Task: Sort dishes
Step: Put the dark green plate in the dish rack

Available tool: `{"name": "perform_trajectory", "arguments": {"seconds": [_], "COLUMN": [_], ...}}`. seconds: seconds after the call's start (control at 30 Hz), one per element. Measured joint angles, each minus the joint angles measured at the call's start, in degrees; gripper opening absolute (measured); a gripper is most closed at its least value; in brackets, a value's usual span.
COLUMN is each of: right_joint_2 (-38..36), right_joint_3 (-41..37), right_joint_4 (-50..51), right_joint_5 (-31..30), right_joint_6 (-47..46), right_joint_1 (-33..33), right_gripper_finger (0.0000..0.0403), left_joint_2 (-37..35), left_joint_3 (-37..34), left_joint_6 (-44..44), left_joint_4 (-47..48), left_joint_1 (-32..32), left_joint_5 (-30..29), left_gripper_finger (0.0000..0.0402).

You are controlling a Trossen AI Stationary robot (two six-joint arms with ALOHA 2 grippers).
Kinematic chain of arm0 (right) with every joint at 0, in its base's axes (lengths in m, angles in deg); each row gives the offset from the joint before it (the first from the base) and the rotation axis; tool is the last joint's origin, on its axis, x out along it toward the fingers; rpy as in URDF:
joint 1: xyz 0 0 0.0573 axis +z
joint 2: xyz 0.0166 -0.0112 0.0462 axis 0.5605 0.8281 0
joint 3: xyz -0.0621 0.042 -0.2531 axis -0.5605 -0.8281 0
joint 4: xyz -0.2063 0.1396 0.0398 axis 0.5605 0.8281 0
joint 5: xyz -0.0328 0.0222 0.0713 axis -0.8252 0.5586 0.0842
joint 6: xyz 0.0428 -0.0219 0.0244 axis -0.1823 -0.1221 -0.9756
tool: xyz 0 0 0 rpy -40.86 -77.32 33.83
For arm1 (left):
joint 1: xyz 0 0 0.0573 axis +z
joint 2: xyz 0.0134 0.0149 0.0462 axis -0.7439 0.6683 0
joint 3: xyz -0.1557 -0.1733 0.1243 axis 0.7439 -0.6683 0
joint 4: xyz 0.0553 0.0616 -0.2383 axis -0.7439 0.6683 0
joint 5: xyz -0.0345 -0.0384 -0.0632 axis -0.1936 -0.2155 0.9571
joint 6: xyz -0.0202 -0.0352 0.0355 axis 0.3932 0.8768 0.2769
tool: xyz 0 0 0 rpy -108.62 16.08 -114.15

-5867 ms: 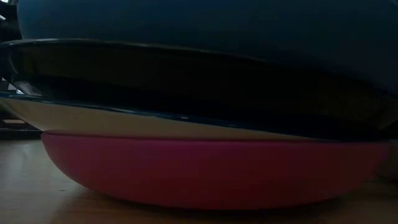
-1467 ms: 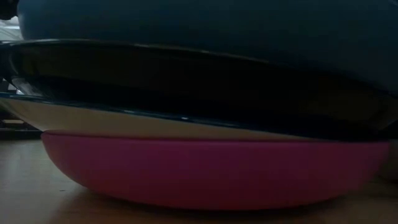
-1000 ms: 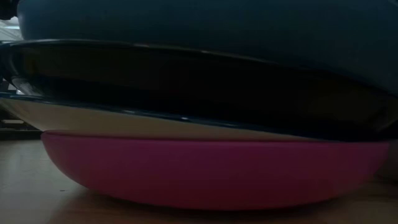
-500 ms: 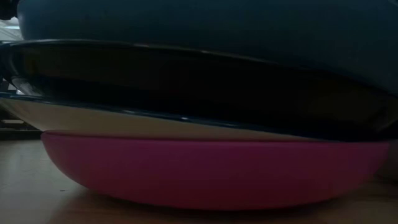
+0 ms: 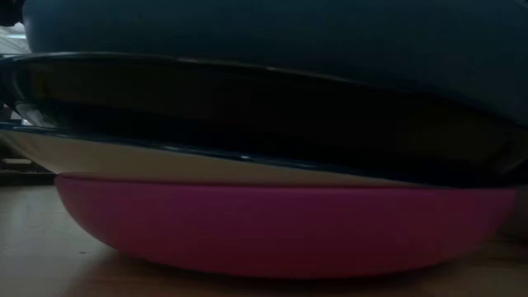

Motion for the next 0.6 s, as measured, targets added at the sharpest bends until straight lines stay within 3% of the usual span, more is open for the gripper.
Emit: {"name": "perform_trajectory", "arguments": {"seconds": [0.37,0.6], "right_joint_2": [-0.3,-0.3], "right_joint_3": [0.1,1.0], "right_joint_4": [-5.8,-9.5], "right_joint_5": [0.1,0.1], "right_joint_6": [-0.4,0.0], "right_joint_1": [-0.1,0.0], "right_gripper_finger": [0.0039,0.0014], "left_joint_2": [0.0,0.0], "left_joint_3": [0.0,0.0], "left_joint_6": [0.0,0.0], "left_joint_4": [0.0,0.0], "left_joint_1": [0.0,0.0], "left_joint_5": [0.0,0.0], "left_gripper_finger": [0.0141,0.0141]}}
